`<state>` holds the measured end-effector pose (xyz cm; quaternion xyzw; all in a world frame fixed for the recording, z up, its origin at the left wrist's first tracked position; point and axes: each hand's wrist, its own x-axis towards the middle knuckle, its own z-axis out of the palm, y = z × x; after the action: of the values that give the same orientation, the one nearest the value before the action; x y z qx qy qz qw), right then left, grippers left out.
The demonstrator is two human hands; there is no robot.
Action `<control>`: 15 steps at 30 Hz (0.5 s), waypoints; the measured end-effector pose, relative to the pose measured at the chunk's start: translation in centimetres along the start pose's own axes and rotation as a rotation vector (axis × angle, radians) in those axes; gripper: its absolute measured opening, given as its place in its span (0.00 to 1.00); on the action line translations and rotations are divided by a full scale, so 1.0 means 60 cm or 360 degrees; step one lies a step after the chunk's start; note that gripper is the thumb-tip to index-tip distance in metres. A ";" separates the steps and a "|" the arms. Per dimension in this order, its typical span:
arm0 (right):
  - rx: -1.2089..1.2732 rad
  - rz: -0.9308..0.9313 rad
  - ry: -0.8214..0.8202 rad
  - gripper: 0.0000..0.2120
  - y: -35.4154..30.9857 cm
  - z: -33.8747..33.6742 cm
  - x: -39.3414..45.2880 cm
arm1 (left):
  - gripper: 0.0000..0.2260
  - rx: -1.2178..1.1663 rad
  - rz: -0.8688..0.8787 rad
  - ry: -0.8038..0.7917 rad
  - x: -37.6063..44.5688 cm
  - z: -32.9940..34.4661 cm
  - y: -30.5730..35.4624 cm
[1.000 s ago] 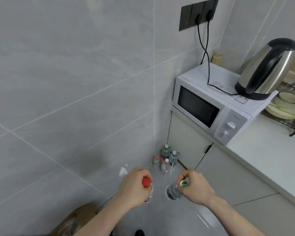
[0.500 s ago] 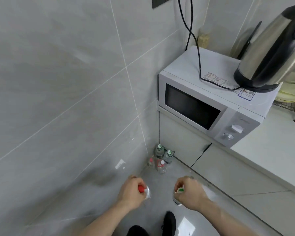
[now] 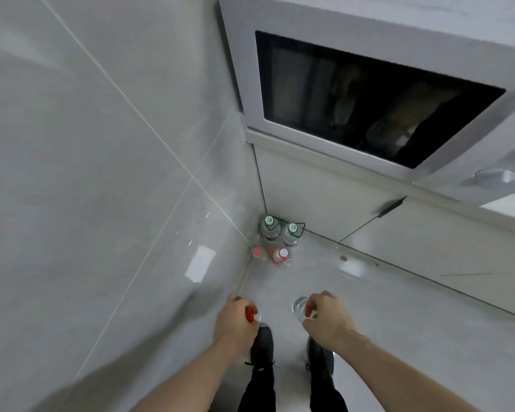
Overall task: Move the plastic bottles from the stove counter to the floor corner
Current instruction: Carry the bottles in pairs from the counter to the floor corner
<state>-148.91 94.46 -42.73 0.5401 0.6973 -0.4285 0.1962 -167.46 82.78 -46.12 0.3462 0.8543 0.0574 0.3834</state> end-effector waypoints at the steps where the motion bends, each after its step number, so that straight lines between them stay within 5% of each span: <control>1: 0.0008 0.0014 0.0006 0.11 0.006 0.020 0.025 | 0.10 0.0016 0.0022 -0.0016 0.027 0.014 -0.012; 15: 0.0043 0.0081 0.0041 0.11 0.107 0.288 0.380 | 0.08 -0.0049 0.0096 0.0057 0.359 0.264 -0.186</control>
<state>-154.01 94.12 -71.58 0.5658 0.6799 -0.4258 0.1907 -172.58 85.39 -74.52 0.3648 0.8492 0.0884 0.3715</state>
